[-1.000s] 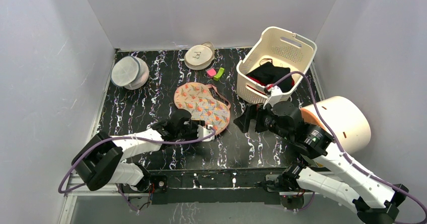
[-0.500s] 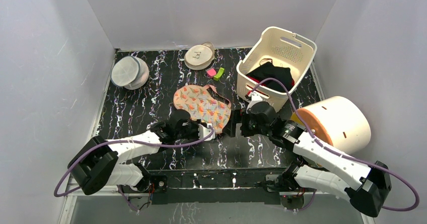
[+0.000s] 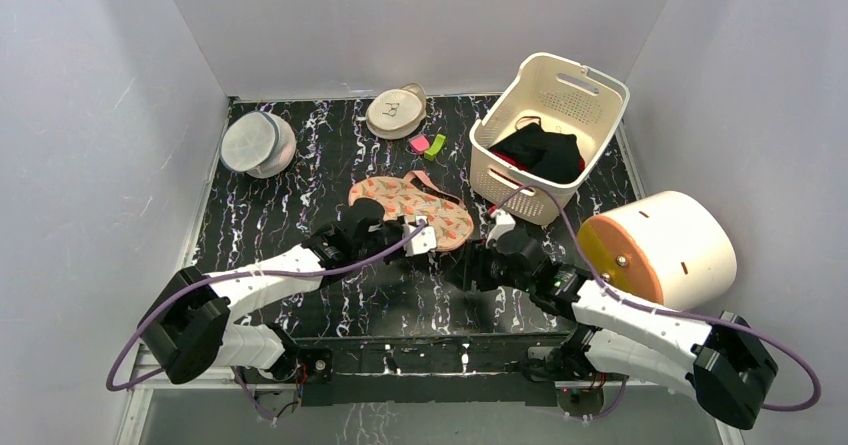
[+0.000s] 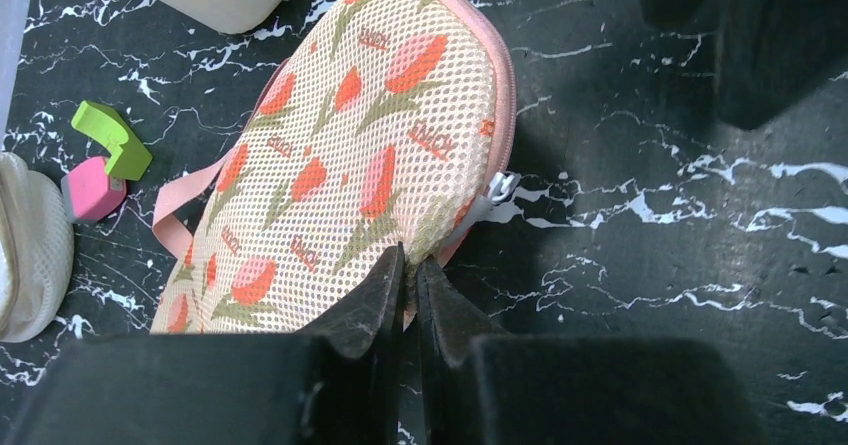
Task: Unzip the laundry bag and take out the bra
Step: Pick up the laundry bag at the center of the board.
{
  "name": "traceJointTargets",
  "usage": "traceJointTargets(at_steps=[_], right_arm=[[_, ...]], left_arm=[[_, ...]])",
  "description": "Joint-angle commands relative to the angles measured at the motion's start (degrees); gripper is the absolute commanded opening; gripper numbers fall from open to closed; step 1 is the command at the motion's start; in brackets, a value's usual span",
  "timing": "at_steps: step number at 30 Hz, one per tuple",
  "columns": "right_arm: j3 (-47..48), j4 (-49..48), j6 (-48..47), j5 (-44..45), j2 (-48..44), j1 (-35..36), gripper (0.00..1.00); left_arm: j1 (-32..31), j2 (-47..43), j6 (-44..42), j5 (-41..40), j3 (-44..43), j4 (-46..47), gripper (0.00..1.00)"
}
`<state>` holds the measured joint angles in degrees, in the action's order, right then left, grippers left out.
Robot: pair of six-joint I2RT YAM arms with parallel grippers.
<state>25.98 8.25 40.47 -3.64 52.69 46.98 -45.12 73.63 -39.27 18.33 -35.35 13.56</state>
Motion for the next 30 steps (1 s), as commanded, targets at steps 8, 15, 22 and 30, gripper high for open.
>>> traceJointTargets(at_steps=[8,15,22,30], right_arm=[[-8.1,-27.0,-4.4,10.0,1.2,4.0,0.46],[-7.6,-39.5,-4.1,14.2,9.9,7.3,0.38],[-7.8,-41.8,-3.5,20.8,12.4,8.1,0.38],[-7.3,-45.8,-5.1,21.1,15.5,8.3,0.32]], left_arm=[[-0.3,-0.5,5.2,2.7,-3.4,-1.5,0.0],[-0.3,1.7,7.3,5.1,-5.5,-2.0,0.0],[-0.4,2.1,8.8,7.5,-6.0,-2.4,0.0],[-0.7,2.8,8.8,8.6,-6.7,-3.0,0.0]])
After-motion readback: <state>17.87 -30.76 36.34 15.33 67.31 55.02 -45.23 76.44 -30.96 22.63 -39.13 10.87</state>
